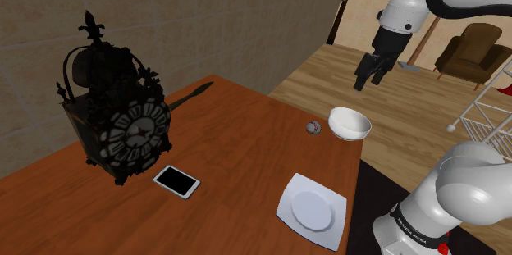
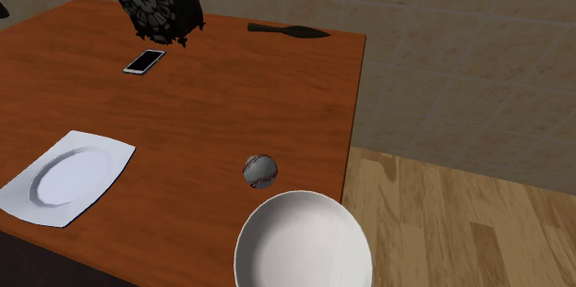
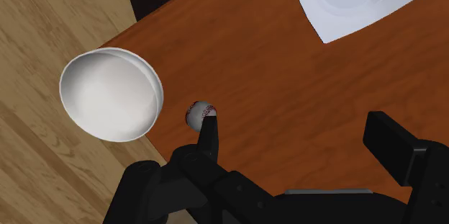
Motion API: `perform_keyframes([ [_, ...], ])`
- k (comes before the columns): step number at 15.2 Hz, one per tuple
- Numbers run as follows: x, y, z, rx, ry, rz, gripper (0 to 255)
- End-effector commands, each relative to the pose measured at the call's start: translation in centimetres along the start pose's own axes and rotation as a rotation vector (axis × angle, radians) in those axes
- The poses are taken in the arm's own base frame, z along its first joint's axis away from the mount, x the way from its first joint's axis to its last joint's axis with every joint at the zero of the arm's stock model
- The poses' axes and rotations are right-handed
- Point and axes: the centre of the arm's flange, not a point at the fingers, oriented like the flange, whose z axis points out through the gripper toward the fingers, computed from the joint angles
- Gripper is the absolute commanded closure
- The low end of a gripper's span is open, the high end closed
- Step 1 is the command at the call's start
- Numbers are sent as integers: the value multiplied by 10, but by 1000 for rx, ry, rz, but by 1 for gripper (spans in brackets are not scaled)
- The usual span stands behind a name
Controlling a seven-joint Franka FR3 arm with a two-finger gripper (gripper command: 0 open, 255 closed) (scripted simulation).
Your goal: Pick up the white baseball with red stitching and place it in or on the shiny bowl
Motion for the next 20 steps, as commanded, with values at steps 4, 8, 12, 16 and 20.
perform_keyframes([
  [4,20,13,32,-4,-9,-34,0],
  [8,48,29,75,-10,-21,-78,0],
  [12,75,44,118,-15,-33,-123,0],
  [16,103,58,162,-21,-46,-168,0],
  [20,131,71,205,-26,-58,-213,0],
])
